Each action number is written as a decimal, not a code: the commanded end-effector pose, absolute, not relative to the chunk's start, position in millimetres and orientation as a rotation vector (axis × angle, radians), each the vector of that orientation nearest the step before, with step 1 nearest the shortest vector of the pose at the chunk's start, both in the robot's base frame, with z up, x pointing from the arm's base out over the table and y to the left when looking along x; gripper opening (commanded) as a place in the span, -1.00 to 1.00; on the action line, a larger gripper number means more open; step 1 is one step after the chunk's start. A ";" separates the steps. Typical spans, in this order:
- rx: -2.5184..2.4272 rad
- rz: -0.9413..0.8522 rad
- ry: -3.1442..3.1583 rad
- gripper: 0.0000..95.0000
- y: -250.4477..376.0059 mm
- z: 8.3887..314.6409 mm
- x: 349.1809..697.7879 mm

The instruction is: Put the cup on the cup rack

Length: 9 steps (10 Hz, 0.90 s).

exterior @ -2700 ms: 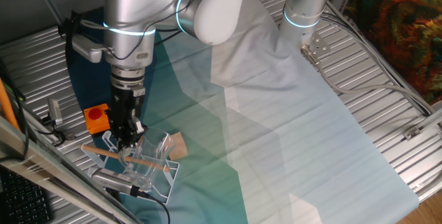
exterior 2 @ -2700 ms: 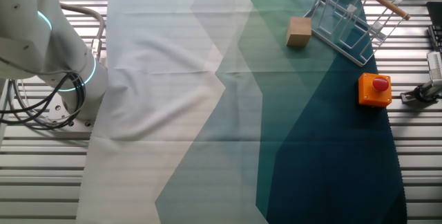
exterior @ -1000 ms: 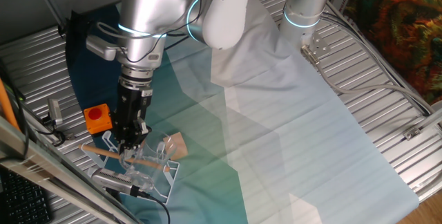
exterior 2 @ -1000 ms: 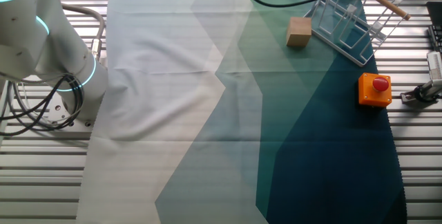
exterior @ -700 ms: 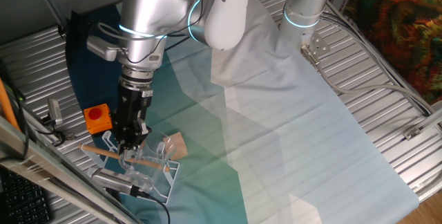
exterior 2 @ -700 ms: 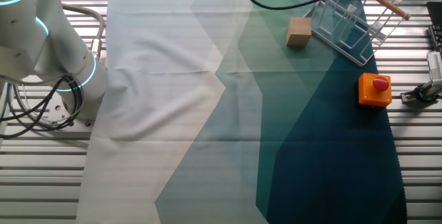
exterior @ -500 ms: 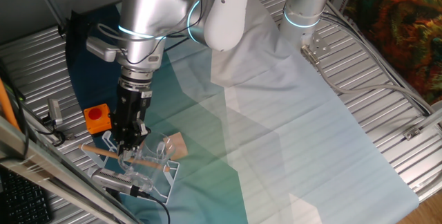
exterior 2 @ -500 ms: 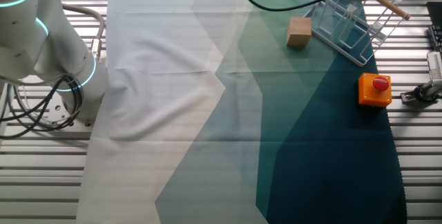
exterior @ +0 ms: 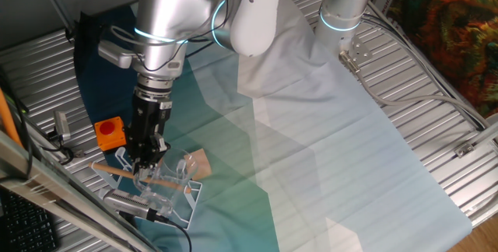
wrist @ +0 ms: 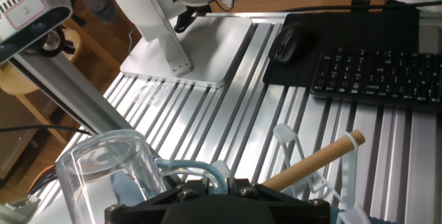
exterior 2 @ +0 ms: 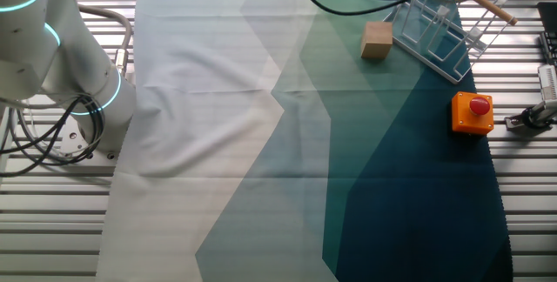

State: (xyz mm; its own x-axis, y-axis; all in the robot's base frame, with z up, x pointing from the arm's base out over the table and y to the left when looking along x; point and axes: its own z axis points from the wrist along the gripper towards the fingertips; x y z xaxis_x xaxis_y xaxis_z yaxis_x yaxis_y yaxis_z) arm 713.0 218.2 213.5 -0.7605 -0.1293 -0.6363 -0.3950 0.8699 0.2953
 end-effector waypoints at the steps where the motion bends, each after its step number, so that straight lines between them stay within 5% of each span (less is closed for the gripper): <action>1: -0.385 0.557 2.407 -1.00 217.8 213.4 711.8; 9: -0.392 0.576 2.363 -1.00 215.2 211.2 706.1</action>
State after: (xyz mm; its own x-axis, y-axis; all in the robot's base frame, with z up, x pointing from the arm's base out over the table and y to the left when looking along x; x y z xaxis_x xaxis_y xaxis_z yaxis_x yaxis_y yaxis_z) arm 706.1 215.2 211.0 -0.7322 -0.1245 -0.6696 -0.4202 0.8564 0.3002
